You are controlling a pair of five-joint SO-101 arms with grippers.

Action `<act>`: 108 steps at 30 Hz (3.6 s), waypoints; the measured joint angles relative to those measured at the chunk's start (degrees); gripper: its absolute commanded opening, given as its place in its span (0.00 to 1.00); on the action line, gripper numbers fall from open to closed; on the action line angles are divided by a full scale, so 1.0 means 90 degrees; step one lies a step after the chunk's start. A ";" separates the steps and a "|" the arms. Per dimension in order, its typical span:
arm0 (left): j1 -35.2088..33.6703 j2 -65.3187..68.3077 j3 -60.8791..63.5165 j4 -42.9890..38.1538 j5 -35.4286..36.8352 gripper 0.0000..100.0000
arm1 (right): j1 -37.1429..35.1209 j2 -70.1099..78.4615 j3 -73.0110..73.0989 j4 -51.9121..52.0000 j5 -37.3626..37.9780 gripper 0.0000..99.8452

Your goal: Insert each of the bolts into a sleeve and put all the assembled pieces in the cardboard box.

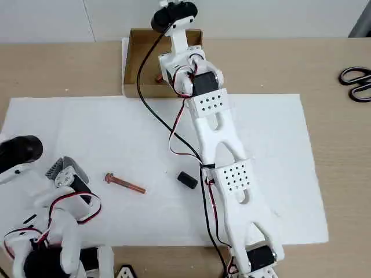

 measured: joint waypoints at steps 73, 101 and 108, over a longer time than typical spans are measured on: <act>0.0000 0.0000 -0.0498 0.1084 0.0596 0.01 | -0.1221 -0.7805 1.2562 0.1231 0.1993 0.21; 0.0000 0.0000 -0.0498 0.0947 0.0234 0.01 | -0.1651 -0.6886 1.2581 0.0684 0.2686 0.21; 0.0000 0.0000 -0.0498 0.0947 0.0234 0.01 | -0.1651 -0.6535 1.2532 0.0654 0.2686 0.21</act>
